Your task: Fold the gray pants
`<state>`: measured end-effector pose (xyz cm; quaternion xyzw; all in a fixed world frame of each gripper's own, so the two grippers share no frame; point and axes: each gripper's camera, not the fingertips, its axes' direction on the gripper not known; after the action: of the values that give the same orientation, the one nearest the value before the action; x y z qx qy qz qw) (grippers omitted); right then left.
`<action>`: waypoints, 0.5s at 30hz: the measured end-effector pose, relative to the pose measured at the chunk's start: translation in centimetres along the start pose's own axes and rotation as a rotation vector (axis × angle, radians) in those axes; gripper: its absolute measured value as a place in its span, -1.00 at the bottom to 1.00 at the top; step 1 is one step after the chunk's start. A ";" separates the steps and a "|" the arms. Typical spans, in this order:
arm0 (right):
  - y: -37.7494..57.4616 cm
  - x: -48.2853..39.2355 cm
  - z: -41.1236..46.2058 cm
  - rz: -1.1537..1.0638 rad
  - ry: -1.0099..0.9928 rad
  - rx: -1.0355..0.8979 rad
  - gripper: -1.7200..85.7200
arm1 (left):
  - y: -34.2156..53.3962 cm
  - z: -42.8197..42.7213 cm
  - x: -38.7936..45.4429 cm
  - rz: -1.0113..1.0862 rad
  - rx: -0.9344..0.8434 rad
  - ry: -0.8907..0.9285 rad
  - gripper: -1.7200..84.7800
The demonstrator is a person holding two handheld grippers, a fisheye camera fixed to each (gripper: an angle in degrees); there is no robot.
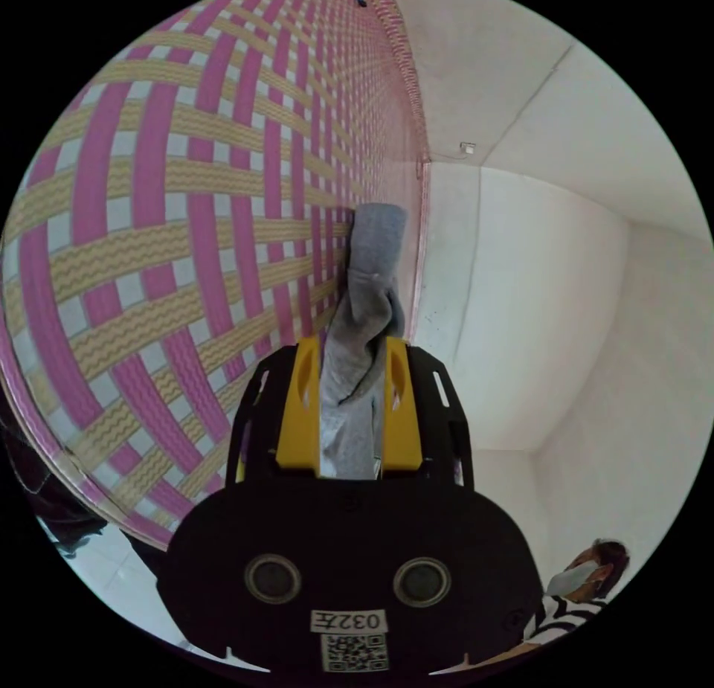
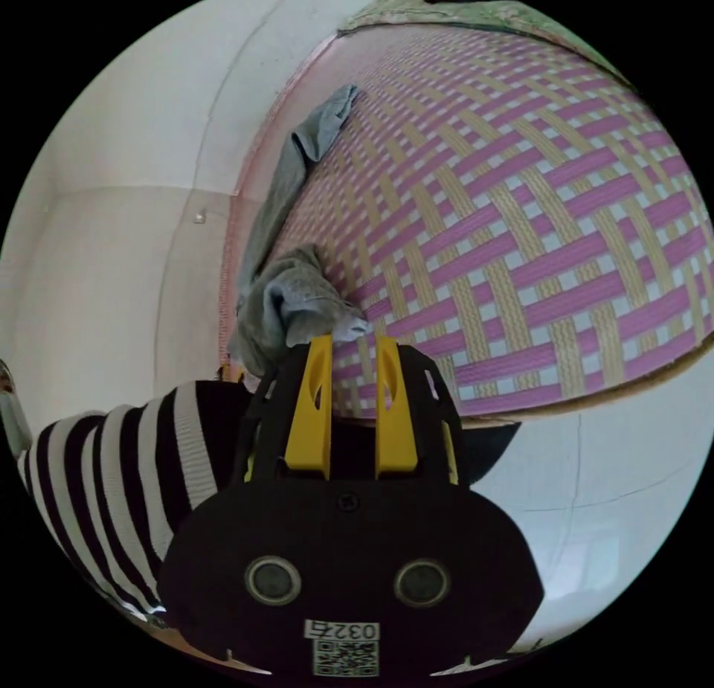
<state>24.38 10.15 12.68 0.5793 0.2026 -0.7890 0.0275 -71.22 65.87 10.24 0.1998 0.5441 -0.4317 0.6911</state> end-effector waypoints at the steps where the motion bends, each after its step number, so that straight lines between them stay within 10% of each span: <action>1: -0.4 0.4 0.0 0.011 -0.045 0.019 -0.75 | -0.1 -0.2 0.6 -0.004 0.014 -0.019 -0.77; 15: -9.6 -10.8 -10.4 -0.264 -0.249 0.355 -0.98 | 0.7 -0.4 12.3 0.014 -0.089 0.272 -0.98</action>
<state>34.61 20.55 22.87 0.4419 0.1298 -0.8743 -0.1531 -70.44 61.85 -1.43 0.2294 0.6500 -0.3714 0.6220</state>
